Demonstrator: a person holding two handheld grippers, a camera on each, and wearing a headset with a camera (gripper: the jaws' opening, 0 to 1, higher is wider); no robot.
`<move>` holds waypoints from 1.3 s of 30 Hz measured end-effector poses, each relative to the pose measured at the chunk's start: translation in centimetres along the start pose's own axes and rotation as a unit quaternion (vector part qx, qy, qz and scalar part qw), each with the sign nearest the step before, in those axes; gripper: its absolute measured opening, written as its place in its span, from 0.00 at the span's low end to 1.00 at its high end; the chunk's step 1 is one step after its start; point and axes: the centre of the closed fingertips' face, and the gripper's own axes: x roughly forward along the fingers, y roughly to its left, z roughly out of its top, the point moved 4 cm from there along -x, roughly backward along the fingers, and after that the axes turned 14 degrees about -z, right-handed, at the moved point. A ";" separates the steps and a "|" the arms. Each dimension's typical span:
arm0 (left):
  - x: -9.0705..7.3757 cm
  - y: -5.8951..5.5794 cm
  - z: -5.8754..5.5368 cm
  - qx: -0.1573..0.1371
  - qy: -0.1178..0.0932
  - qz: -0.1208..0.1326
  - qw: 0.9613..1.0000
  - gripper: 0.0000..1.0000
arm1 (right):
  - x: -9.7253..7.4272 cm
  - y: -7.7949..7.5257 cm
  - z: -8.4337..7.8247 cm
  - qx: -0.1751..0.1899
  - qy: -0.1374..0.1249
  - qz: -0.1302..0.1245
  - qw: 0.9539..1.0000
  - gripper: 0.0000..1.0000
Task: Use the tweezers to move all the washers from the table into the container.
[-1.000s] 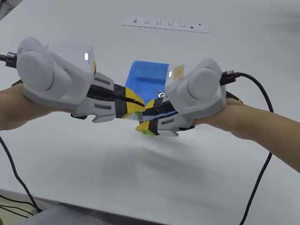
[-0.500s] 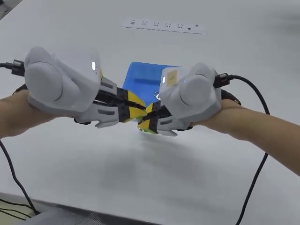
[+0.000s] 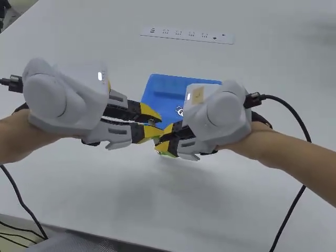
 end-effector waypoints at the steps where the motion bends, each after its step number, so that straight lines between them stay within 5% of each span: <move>1: 0.0 -0.1 0.0 0.001 -0.001 0.000 1.000 0.16 | 0.0 0.0 0.0 0.003 -0.002 0.000 1.000 0.09; 10: -0.5 -0.3 -0.4 -0.002 0.004 0.000 1.000 0.22 | -0.3 -0.1 0.2 0.010 -0.008 -0.003 1.000 0.09; 23: -2.0 -1.0 0.0 -0.039 -0.042 0.046 0.997 0.32 | -3.0 -1.5 1.4 0.034 -0.033 -0.025 0.999 0.09; 33: -3.9 -1.2 -0.1 -0.086 -0.084 0.113 0.986 0.55 | -5.7 -3.3 3.8 0.052 -0.068 -0.053 0.995 0.09; 39: -4.4 -2.2 -0.4 -0.112 -0.097 0.121 0.981 0.71 | -6.2 -5.5 4.4 0.065 -0.085 -0.070 0.992 0.09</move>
